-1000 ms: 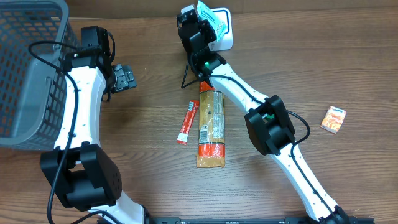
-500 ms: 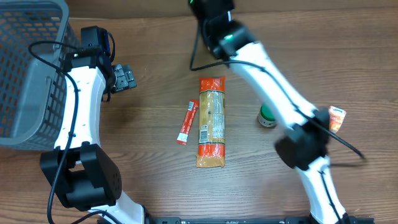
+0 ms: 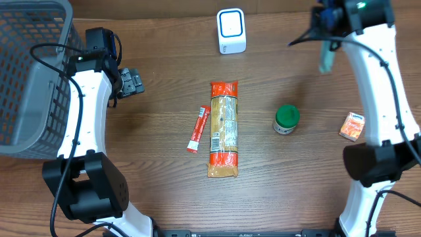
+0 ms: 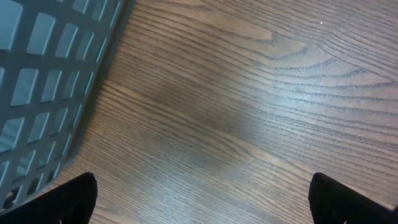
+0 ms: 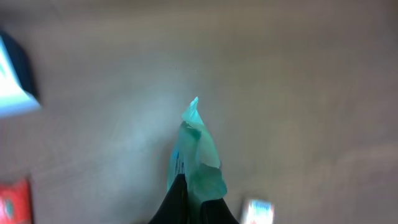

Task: Scan the item barcode
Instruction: 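Carry the wet-wipe pack right and release it on the table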

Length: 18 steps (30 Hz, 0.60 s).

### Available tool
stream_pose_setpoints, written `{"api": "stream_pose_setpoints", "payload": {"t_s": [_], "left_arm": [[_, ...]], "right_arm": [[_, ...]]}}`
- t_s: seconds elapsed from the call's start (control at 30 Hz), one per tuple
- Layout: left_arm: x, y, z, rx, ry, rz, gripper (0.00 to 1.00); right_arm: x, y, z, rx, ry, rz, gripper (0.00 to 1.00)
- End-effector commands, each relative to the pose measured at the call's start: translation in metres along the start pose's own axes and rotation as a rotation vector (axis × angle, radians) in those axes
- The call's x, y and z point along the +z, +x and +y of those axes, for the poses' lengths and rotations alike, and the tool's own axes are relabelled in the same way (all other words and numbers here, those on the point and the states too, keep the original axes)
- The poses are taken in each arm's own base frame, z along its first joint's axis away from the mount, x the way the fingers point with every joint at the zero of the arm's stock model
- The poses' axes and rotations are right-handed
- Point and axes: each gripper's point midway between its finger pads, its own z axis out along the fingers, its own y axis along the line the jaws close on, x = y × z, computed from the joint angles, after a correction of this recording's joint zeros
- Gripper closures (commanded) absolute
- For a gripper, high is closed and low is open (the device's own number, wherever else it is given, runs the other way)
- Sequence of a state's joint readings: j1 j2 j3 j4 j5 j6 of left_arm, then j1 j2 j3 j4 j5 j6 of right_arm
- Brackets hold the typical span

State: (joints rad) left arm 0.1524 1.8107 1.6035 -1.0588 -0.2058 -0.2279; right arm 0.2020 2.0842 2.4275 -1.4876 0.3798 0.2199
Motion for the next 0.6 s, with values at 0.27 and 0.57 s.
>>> {"api": "stream_pose_setpoints", "payload": {"t_s": [0.27,0.57], "left_arm": [[-0.007,-0.006,0.0,0.004,0.01,-0.024,0.0],[-0.007,-0.006,0.0,0.004,0.01,-0.024,0.0]], "right_arm": [[0.094,0.134,-0.066,0.109,0.059,0.564,0.96],[0.128,0.183,-0.096,0.156,0.119,0.684,0.27]]}}
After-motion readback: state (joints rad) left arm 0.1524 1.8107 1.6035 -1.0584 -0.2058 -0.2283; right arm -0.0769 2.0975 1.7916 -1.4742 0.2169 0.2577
